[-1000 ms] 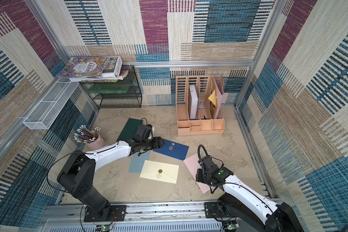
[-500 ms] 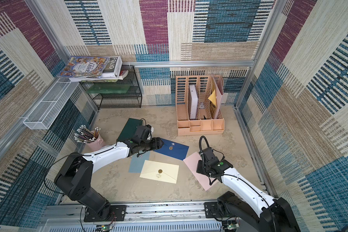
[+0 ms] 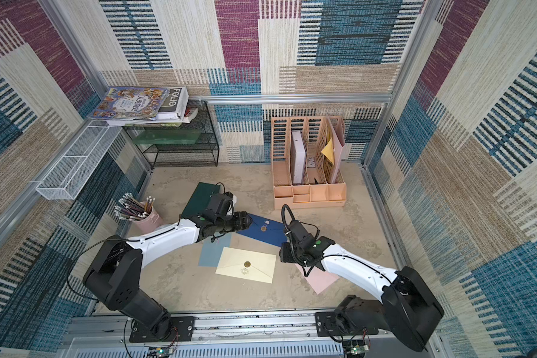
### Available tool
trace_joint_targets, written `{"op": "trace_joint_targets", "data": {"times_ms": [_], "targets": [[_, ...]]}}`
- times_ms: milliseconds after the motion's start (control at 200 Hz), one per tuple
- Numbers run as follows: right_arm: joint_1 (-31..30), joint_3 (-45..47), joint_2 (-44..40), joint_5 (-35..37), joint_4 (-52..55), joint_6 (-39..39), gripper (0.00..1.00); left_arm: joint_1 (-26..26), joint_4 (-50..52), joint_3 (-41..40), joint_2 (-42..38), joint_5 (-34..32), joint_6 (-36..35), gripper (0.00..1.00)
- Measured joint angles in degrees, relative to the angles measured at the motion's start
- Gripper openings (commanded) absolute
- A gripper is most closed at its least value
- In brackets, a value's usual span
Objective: Open the envelope
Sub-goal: Move the envelope to the center of the board, then adjust the envelope at the center of the board.
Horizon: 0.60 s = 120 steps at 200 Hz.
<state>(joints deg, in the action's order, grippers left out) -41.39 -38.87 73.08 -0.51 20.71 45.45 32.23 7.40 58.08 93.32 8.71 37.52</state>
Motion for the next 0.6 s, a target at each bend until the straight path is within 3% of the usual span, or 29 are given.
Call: {"op": "trace_joint_targets", "data": {"times_ms": [235, 601], "targets": [[-0.11, -0.07, 6.78, -1.20, -3.28, -0.85, 0.50, -0.02, 0.13, -0.46, -0.46, -0.04, 0.02, 0.76], [3.32, 3.13, 6.91, -2.93, -7.67, -1.40, 0.50, -0.04, 0.42, -0.68, -0.61, -0.37, 0.02, 0.76]]}}
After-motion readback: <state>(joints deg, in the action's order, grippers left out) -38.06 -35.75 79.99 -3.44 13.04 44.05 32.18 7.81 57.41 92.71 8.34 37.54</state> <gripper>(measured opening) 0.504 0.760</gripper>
